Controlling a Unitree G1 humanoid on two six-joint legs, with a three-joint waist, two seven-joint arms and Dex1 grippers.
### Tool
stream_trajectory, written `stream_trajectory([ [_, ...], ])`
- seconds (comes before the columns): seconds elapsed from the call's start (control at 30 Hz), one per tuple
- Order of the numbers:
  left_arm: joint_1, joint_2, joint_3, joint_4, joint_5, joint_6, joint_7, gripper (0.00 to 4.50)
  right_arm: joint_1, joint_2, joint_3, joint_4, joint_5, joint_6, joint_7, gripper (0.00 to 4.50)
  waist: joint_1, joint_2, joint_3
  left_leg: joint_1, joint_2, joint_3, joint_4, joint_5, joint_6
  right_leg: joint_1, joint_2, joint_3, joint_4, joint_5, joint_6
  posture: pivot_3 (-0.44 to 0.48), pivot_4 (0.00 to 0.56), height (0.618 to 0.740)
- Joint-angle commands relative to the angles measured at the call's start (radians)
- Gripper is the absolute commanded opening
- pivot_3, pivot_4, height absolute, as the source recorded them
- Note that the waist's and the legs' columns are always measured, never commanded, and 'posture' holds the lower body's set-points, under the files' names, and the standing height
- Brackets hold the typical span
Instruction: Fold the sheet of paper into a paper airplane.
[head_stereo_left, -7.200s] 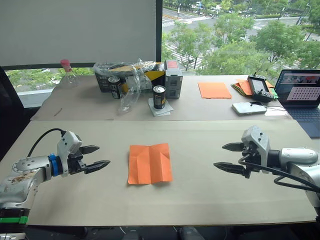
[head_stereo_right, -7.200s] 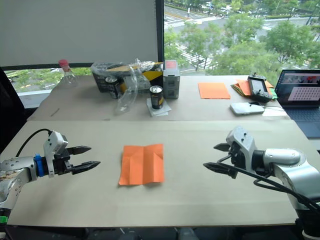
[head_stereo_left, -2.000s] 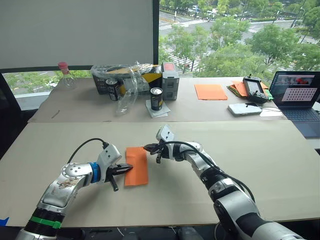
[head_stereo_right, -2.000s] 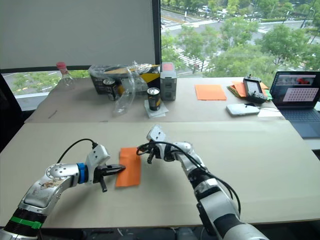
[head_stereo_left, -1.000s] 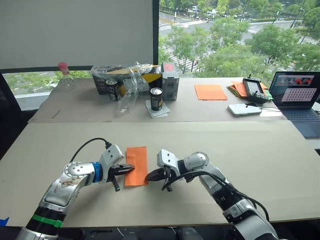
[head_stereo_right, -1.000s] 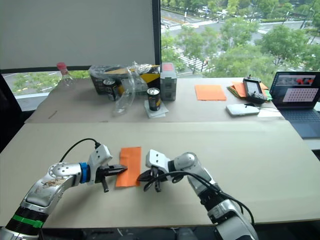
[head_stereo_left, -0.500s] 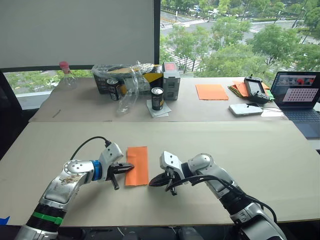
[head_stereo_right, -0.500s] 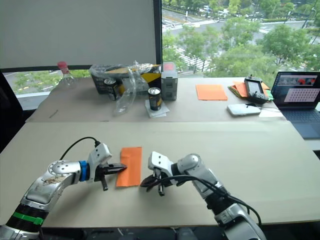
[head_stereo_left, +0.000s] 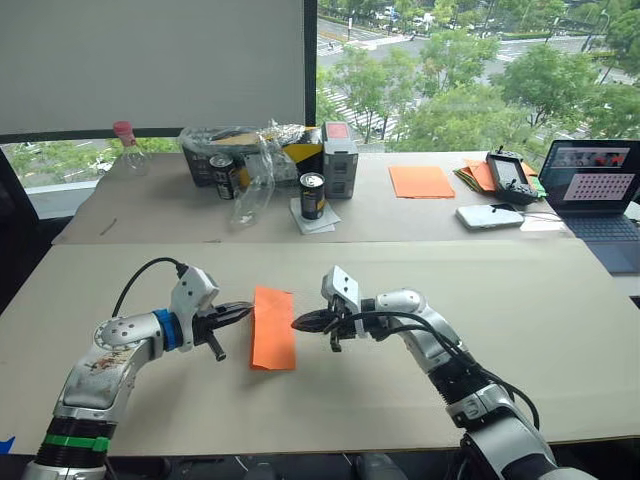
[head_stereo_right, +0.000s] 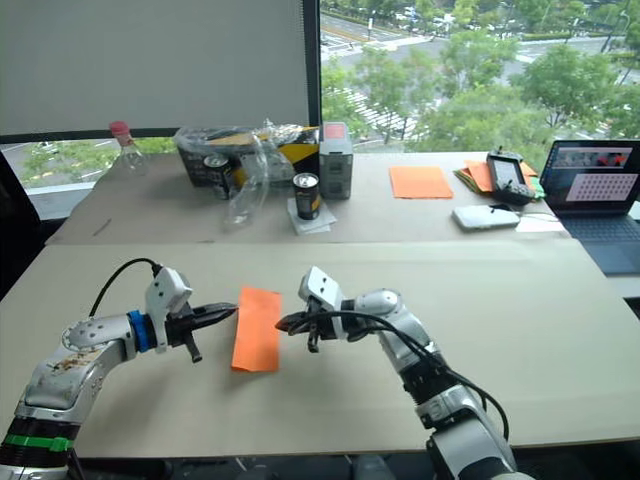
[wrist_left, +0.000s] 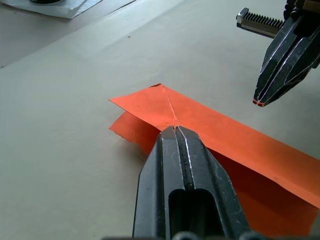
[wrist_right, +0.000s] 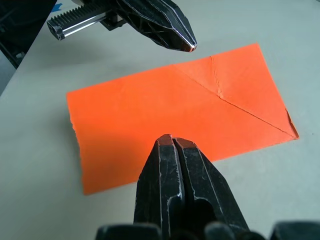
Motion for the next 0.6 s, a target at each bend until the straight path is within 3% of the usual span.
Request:
stream_trajectory([
  [0.03, 0.015, 0.023, 0.02, -0.022, 0.0, -0.018, -0.005, 0.0, -0.036, -0.025, -0.013, -0.016, -0.011, -0.032, -0.003, 0.02, 0.001, 0.0, 0.0, 0.0, 0.0, 0.0, 0.0, 0.0, 0.0, 0.0, 0.0, 0.0, 0.0, 0.0, 0.0, 0.0, 0.15, 0.73],
  [0.5, -0.105, -0.063, -0.134, 0.087, 0.041, -0.072, -0.054, 0.0, -0.025, -0.171, -0.041, -0.158, -0.021, 0.05, -0.025, 0.02, 0.02, 0.0, 0.0, -0.001, 0.0, 0.0, 0.0, 0.0, 0.0, 0.0, 0.0, 0.0, -0.001, 0.0, 0.0, 0.0, 0.15, 0.73],
  [0.6, -0.172, -0.107, -0.163, 0.126, 0.028, -0.06, -0.07, 0.0, 0.048, -0.248, -0.053, -0.244, -0.016, 0.122, -0.022, 0.02, 0.029, 0.0, 0.0, -0.001, 0.0, 0.0, 0.0, 0.0, 0.0, 0.0, 0.0, 0.0, -0.001, 0.0, 0.0, 0.0, 0.15, 0.73],
])
